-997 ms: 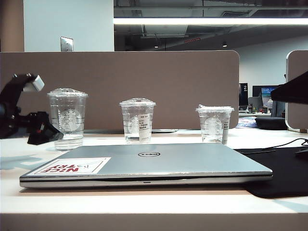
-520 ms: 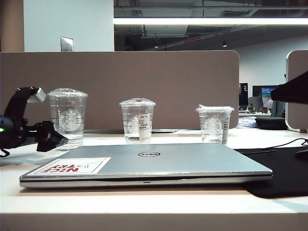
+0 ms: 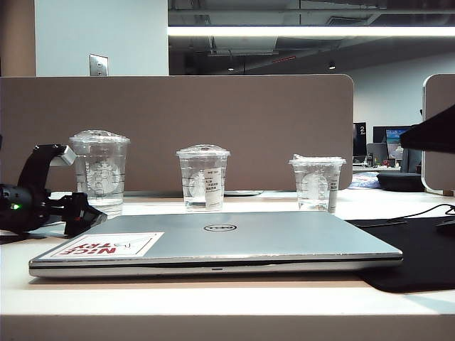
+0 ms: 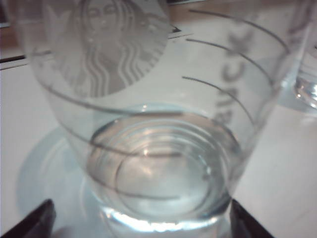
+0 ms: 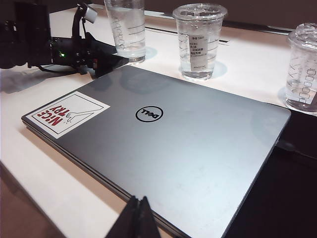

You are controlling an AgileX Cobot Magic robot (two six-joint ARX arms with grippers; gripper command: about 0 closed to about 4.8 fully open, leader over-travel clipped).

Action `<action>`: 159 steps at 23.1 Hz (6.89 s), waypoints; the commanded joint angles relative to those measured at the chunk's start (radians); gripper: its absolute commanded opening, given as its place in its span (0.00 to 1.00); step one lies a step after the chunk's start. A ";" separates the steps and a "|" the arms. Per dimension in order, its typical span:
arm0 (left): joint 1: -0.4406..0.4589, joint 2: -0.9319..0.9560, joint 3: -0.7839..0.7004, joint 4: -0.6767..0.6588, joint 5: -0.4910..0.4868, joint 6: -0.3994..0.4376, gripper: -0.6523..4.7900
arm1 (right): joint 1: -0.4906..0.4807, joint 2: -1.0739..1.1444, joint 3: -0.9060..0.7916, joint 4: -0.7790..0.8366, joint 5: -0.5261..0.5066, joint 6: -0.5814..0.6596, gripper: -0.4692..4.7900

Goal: Pick up the coffee cup on the left and place it on the left side of the laptop.

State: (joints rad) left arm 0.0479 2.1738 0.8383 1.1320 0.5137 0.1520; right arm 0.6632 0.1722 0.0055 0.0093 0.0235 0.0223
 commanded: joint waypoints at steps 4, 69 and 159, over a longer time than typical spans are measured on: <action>-0.007 0.023 0.060 -0.022 0.053 -0.056 1.00 | 0.000 -0.001 -0.004 0.017 0.000 0.003 0.08; 0.031 -0.224 -0.366 0.320 0.088 -0.071 0.68 | 0.047 -0.003 -0.004 0.017 0.000 0.003 0.08; 0.029 -0.655 -0.833 0.232 0.045 -0.183 0.66 | 0.103 -0.021 -0.004 0.017 0.000 0.003 0.08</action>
State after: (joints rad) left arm 0.0757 1.5234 0.0036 1.3464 0.5800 -0.0311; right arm 0.7670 0.1520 0.0055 0.0090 0.0231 0.0223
